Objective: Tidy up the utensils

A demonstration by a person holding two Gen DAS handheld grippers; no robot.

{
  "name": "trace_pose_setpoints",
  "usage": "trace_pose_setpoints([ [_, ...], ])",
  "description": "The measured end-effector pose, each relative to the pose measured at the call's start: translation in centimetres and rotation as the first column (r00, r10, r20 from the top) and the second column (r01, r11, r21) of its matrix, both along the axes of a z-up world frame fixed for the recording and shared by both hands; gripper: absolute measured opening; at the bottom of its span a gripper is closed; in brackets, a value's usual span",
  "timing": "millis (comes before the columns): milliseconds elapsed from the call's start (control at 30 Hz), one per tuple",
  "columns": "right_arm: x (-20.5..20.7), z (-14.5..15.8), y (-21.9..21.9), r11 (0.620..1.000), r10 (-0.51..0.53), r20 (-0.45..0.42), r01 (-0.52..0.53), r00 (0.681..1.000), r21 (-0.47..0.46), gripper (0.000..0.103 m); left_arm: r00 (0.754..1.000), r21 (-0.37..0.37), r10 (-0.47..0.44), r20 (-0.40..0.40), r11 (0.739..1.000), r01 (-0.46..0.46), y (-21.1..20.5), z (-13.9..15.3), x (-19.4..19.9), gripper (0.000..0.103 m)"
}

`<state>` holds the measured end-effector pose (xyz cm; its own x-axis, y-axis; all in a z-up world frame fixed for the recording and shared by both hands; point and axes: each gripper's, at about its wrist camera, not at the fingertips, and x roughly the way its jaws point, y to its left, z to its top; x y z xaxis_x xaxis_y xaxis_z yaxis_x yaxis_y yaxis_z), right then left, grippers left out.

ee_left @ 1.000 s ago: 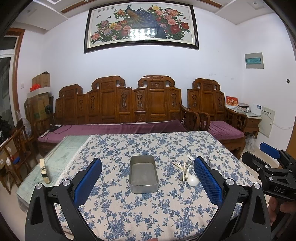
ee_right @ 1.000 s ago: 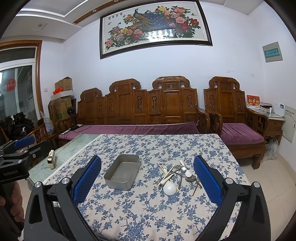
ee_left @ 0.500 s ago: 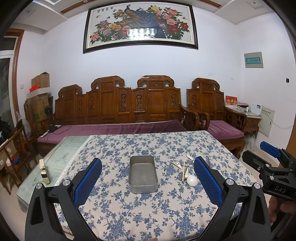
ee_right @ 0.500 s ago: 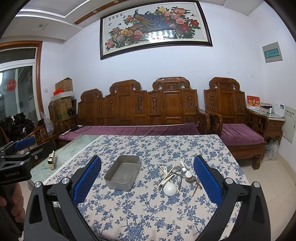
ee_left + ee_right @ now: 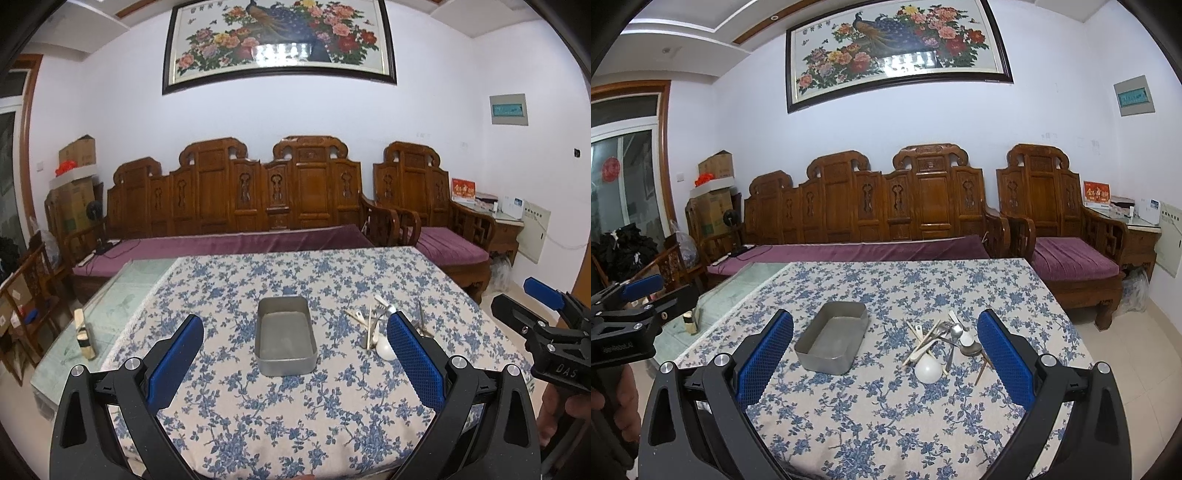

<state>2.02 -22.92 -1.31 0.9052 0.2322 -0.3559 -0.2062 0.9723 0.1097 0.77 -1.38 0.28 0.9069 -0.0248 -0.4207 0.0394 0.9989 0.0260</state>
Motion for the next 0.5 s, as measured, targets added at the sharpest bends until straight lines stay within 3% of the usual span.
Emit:
trace_pose_setpoints([
  [500, 5.2, -4.6, -0.7, 0.999, 0.021, -0.074, -0.024, 0.997, -0.043, 0.097, 0.992, 0.012, -0.031, -0.126, 0.999, 0.032, -0.5, -5.0, 5.1, 0.096],
])
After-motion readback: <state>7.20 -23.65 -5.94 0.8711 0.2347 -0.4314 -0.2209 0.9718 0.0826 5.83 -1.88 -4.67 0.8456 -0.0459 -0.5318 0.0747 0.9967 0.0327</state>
